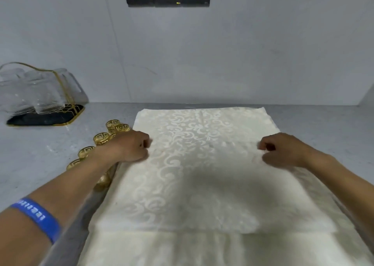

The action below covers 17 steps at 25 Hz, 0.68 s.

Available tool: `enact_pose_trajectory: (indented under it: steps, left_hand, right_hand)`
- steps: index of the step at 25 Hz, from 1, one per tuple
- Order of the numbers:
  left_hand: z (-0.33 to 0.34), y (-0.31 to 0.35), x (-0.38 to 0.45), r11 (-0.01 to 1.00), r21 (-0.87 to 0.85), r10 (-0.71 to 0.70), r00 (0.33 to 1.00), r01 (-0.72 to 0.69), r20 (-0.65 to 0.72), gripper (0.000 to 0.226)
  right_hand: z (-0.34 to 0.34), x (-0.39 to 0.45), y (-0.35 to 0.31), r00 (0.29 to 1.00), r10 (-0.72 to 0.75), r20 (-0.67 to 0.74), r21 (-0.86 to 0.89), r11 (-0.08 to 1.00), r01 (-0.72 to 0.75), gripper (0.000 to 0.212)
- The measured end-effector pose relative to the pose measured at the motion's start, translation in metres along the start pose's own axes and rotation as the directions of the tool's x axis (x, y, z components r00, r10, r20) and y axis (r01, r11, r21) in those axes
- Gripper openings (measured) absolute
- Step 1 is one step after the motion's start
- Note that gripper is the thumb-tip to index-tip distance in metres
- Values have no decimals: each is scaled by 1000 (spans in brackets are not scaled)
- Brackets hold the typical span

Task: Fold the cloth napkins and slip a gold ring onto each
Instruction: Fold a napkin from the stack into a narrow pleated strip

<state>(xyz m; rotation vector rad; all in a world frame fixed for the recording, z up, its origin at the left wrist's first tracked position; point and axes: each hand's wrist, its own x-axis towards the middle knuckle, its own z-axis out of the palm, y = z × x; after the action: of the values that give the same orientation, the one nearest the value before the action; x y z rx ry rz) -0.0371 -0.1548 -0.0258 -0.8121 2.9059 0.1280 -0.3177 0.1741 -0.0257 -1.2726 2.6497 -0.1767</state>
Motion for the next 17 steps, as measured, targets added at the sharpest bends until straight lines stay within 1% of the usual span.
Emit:
enact_pose_trajectory:
  steps: [2,3,5,7,10,14,15,17]
  left_hand:
    - [5,-13,2,1000,-14,26,998,-27,-58,10]
    - [10,-18,4,999,4,47,993,-46,-111,8]
    - [16,-22,6,996,31,83,972,-78,-219,6]
    - [21,-23,9,994,11,106,951,-107,-290,8]
    - [23,-25,12,991,4,129,931,-135,-342,9]
    - [26,-28,18,984,7,162,888,-176,-431,9]
    - [27,-29,18,984,14,165,884,-177,-438,10]
    - [29,-29,18,985,47,169,899,-165,-404,10]
  right_hand:
    - [0,-1,3,999,14,-29,78,997,-11,19]
    - [1,1,4,998,26,-62,113,993,-18,20]
    - [4,3,4,989,48,-137,158,987,-27,15]
    - [7,5,2,981,63,-182,155,987,-35,14]
    - [13,9,4,971,65,-229,127,991,-36,15]
    - [18,15,8,963,85,-257,143,988,-49,13]
    - [19,16,9,962,86,-258,144,988,-49,12]
    - [21,18,12,963,84,-257,161,986,-43,8]
